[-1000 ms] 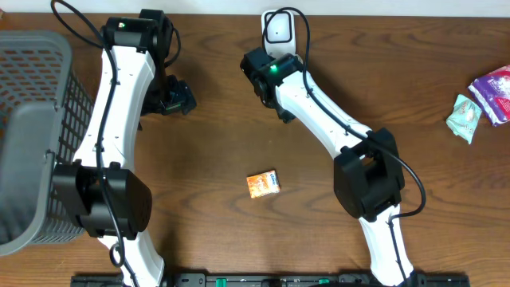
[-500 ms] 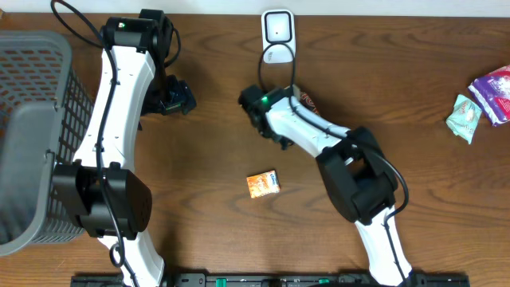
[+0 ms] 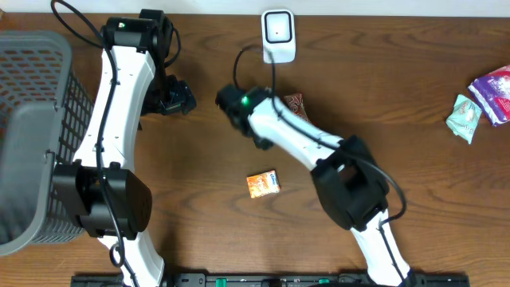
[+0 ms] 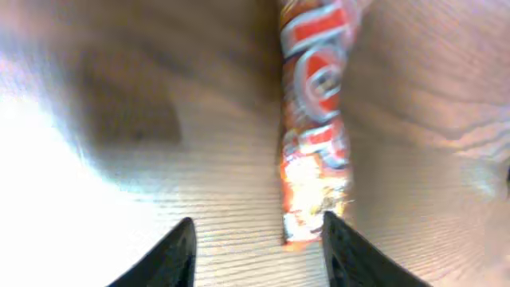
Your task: Scan the item barcode
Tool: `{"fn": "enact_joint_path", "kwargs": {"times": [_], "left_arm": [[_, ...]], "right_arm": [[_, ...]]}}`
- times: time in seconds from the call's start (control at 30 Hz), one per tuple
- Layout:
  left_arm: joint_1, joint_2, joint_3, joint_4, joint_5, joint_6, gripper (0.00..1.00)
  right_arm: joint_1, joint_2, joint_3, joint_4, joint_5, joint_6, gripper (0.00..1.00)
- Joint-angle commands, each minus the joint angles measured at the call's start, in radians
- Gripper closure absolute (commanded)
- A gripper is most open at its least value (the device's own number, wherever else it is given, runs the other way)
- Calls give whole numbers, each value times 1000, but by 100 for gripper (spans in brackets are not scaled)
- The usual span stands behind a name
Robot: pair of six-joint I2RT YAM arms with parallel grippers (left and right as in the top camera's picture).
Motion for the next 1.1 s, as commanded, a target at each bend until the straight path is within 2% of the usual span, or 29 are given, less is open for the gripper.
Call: {"fn": "enact_joint_path", "kwargs": {"times": [0.0,0.03,0.17,0.27,0.6,0.73,0.8,1.0,1.07], "left_arm": [[3,8,-5,-3,-9,-2,2],[3,8,-5,-3,-9,-2,2],[3,8,-5,-3,-9,-2,2],[3,8,-5,-3,-9,-2,2],[3,8,-5,-3,-9,-2,2],[3,8,-5,-3,-9,-2,2],[3,8,-5,-3,-8,-2,2],[3,8,-5,-3,-8,-2,2],[3,8,-5,-3,-9,-2,2]], "right_arm": [[-93,-15,118,-37,-151,-83,51],[-121,-15,140,-45,-220,-134,46],[-226,-14,160,-43,-483,-321,46],[-277,-11,134,-30,-580,-405,46],[-296,-10,-34,130,-542,-425,45],[-296,-9,-107,202,-467,-375,47],[-296,-9,-127,213,-451,-369,54],[-296,-9,-120,212,-450,-352,99],[-296,-11,-110,212,-451,-328,99]]}}
